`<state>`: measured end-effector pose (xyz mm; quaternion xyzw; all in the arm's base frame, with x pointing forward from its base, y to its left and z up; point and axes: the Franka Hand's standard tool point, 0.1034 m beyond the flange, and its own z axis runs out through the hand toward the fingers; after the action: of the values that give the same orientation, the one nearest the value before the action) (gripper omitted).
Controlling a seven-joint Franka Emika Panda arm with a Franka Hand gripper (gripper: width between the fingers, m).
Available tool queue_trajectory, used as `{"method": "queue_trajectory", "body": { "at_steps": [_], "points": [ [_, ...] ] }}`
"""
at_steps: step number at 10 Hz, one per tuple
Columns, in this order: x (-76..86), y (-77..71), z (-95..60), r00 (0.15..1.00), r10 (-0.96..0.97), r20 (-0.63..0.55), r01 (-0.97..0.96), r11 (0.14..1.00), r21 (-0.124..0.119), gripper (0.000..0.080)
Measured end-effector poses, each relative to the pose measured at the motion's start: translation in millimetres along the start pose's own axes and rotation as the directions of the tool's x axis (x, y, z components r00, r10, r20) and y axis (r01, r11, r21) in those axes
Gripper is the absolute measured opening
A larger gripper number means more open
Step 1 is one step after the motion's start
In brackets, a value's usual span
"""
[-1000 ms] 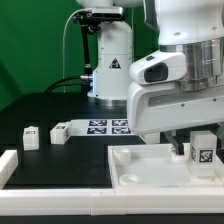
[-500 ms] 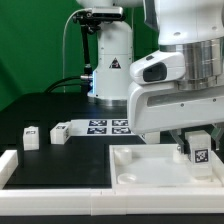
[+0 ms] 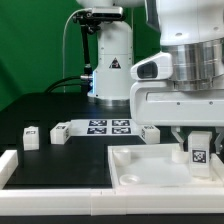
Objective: Assemble one leg
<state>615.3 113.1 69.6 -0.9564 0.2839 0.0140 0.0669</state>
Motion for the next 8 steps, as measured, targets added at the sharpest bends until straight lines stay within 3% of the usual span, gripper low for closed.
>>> {"method": "queue_trajectory", "body": {
  "at_steps": [2,5,7,8],
  "points": [
    [-0.9,-0.4,1.1,0.963,0.269,0.006,-0.269,0.963,0.003,0.0290],
    [-2.5,-2.7,1.5,0.805,0.594,0.013,-0.594,0.805,0.004,0.0291],
    [-2.4,-2.6,1.5,0.819,0.574,0.013,-0.574,0.819,0.004,0.0291],
    [-2.9,-2.9,1.6,0.840,0.543,0.013,-0.543,0.840,0.005,0.0370]
  ]
}}
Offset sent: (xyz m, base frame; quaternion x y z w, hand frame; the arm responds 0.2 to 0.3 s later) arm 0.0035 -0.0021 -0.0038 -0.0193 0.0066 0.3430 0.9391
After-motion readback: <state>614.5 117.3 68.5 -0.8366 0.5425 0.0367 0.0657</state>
